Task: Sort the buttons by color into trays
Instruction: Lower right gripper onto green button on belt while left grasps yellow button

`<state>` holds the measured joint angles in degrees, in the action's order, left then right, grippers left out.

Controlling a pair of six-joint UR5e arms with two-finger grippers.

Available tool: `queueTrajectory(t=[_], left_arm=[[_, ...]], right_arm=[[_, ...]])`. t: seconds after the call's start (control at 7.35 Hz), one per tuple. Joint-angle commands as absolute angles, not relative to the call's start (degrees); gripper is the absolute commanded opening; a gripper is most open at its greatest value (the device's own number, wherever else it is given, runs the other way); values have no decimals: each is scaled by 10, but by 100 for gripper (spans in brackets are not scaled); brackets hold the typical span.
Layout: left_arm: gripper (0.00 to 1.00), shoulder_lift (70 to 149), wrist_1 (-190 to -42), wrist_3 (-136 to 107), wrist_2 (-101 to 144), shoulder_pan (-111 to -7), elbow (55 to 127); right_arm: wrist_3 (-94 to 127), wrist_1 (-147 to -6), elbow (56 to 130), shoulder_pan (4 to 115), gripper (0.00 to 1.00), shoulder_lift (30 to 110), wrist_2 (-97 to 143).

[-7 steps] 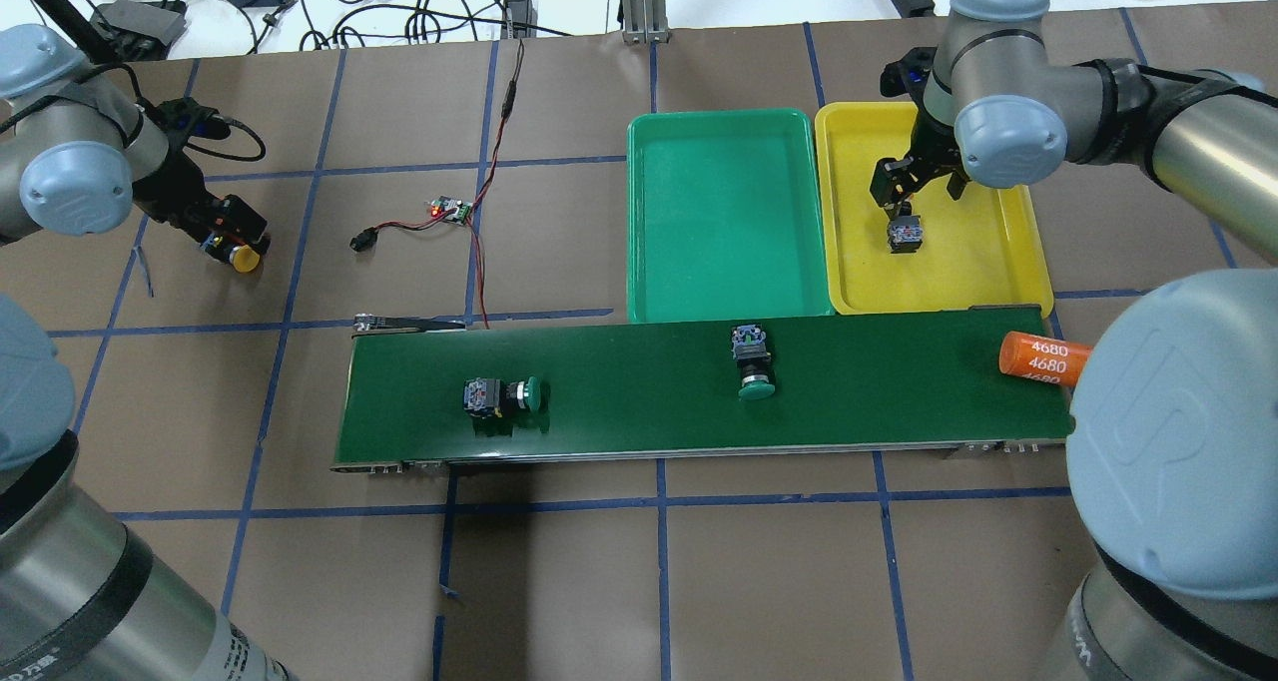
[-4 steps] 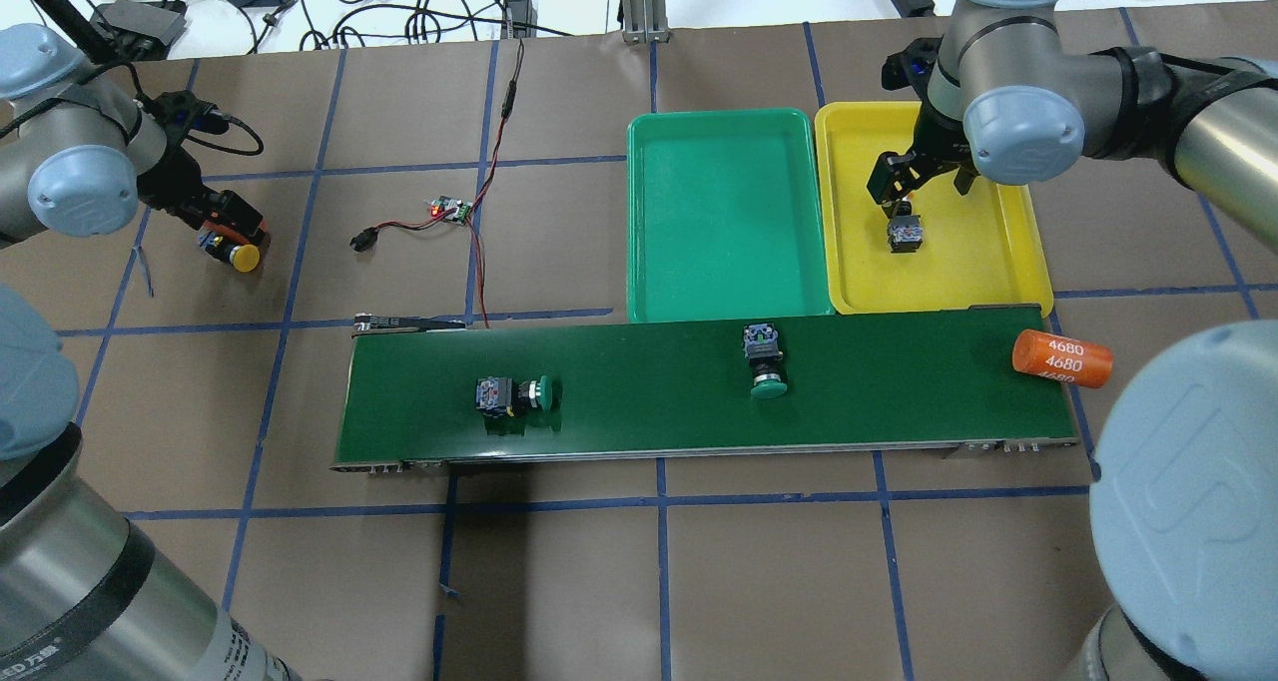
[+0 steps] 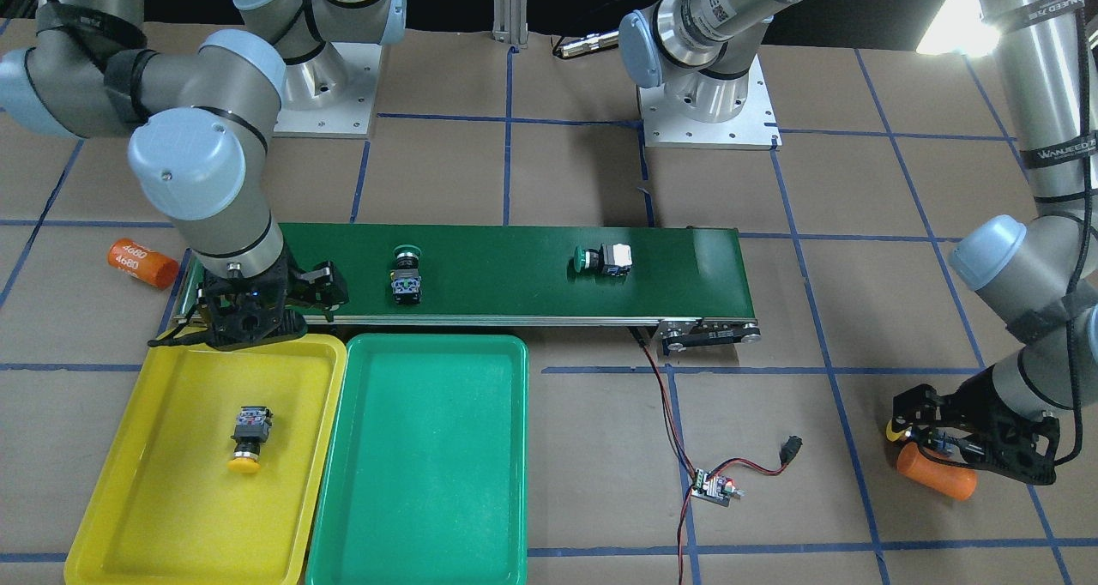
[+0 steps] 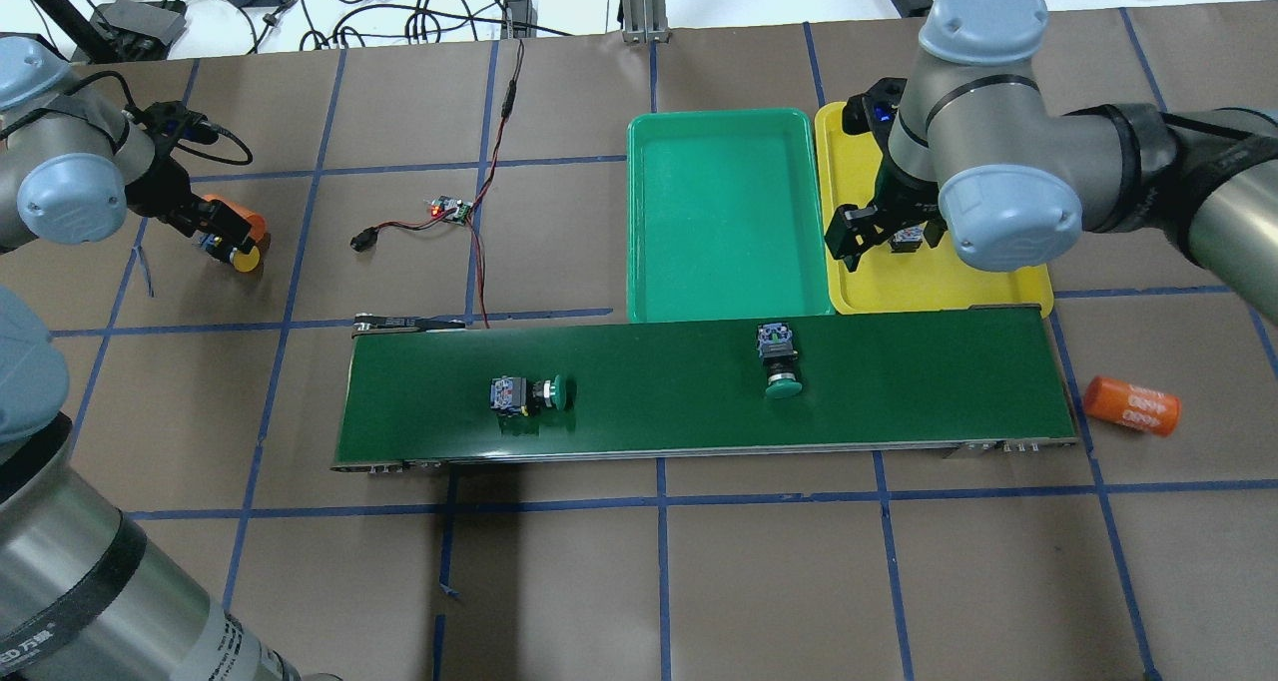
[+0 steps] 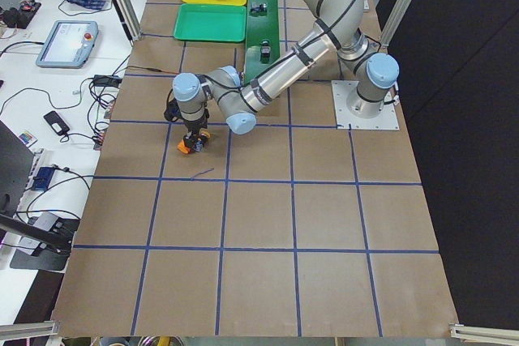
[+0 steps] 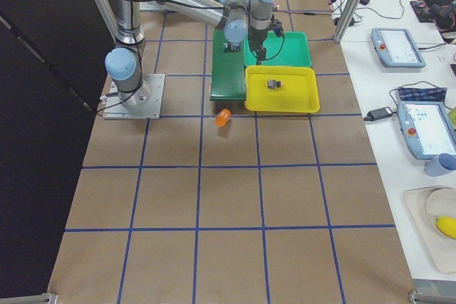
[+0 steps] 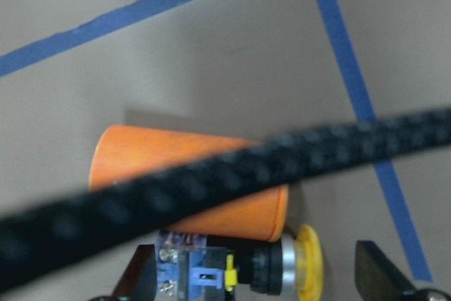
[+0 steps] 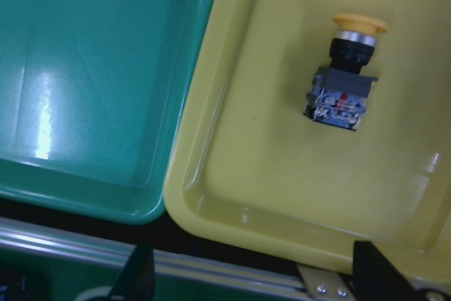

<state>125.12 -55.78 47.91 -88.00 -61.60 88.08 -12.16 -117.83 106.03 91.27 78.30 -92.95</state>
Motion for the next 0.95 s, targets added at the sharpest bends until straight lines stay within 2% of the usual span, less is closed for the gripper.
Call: queueTrajectory(t=[0.0, 0.82], left_arm=[[100, 1252, -559, 480, -877, -609, 880], [100, 1267, -558, 483, -859, -603, 879]], right_arm=[[-55, -1182, 1119, 955, 100, 821, -929], [-52, -1238, 1168, 958, 100, 834, -900]])
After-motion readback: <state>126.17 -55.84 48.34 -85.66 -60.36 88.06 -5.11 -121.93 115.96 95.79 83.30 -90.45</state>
